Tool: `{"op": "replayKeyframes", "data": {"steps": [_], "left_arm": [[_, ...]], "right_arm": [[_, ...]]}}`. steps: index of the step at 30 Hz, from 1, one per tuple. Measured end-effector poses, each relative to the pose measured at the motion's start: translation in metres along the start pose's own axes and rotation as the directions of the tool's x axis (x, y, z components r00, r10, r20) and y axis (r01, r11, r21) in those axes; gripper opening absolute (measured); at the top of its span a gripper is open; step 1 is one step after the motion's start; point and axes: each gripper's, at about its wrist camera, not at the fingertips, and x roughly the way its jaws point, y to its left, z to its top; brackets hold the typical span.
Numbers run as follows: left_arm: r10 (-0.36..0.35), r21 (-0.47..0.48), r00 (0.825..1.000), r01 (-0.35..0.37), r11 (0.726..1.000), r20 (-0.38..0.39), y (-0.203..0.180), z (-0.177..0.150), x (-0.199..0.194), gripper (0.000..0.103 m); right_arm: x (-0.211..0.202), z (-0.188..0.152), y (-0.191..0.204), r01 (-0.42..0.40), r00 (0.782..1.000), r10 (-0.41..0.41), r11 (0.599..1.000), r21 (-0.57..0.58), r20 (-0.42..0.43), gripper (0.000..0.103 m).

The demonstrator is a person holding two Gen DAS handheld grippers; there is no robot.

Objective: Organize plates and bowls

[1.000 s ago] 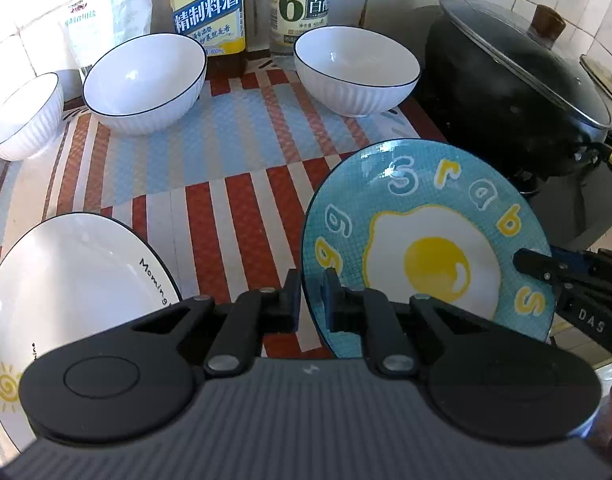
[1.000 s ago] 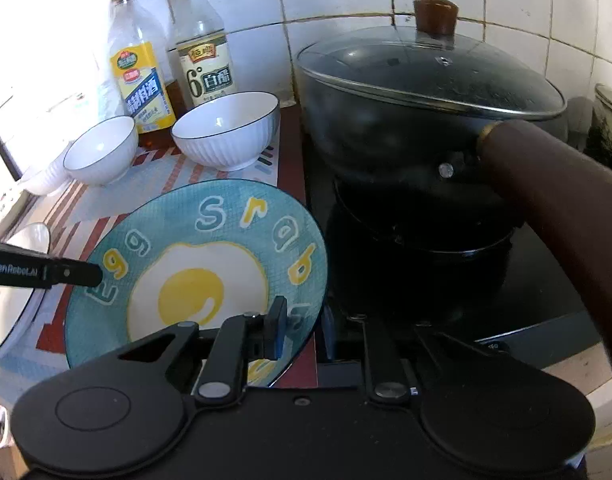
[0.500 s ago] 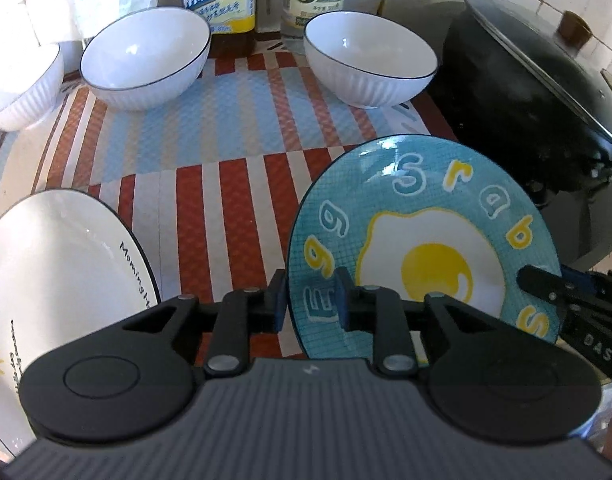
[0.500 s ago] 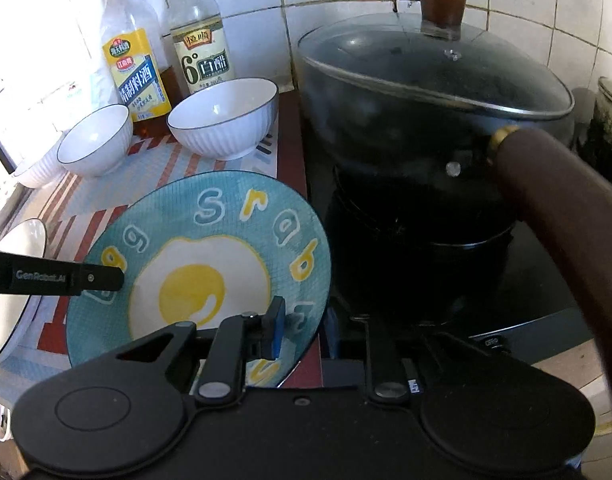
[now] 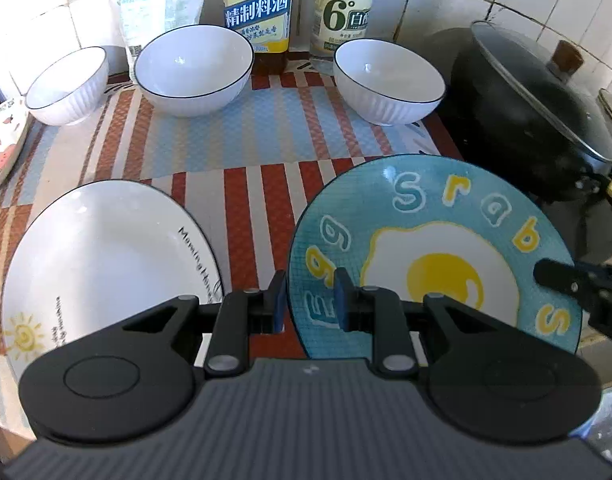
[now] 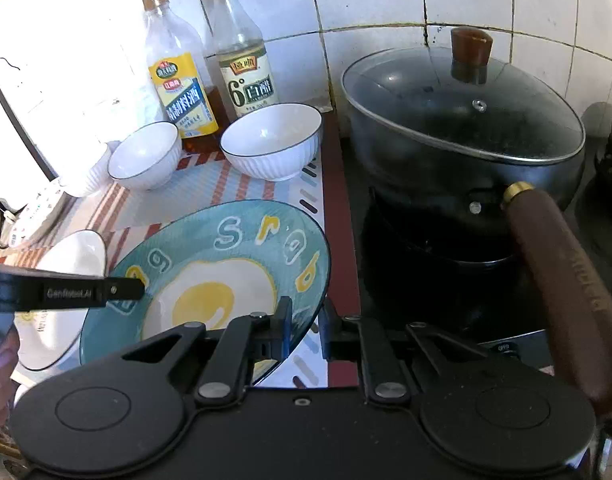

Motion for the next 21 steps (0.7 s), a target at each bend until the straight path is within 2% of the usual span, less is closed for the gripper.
{"op": "replayKeyframes", "data": {"steps": [12,21], "left_arm": [[0.000,-0.008,1.000,0.000,1.000,-0.008,0.026,-0.013,-0.071,0.021],[0.014,-0.086,1.000,-0.012,0.996,0.025,0.071,-0.032,-0.110,0.021]], "right_arm": [[-0.049,0.007,0.029,-0.089,0.996,0.089,0.996,0.017,-0.031,0.017],[-0.061,0.013,0.070,-0.162,0.987,0.162,0.986,-0.029,-0.018,0.017]]}}
